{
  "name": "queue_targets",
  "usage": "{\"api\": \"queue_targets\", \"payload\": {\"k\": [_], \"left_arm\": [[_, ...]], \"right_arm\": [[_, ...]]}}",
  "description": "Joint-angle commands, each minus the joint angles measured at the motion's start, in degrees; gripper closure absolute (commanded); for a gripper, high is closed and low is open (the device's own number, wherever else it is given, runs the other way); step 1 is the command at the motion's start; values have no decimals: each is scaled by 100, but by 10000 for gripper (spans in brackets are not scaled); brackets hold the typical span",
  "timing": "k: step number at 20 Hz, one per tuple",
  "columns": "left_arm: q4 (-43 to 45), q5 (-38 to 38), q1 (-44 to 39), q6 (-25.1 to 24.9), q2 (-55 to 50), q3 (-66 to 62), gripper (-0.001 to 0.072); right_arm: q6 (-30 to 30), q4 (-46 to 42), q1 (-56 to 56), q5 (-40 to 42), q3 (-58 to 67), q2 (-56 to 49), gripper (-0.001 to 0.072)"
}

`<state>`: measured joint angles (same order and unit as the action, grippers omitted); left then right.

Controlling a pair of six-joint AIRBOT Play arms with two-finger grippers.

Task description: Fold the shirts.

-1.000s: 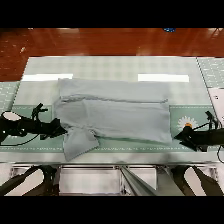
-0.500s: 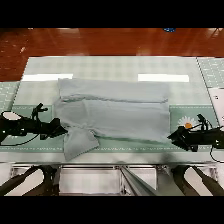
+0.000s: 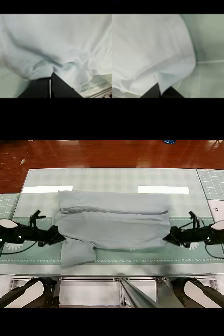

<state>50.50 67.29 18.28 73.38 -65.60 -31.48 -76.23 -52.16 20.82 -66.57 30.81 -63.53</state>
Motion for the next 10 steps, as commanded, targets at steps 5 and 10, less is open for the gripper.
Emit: {"api": "queue_targets", "payload": {"k": [5,10], "left_arm": [[-173,262,-52,-48,-302,-2009,682],[-214,264,-452,243,-1670,-3458,682]], "right_arm": [[85,201,-136,-50,1019,116,691],[109,326,-433,264,1899,-750,691]]}}
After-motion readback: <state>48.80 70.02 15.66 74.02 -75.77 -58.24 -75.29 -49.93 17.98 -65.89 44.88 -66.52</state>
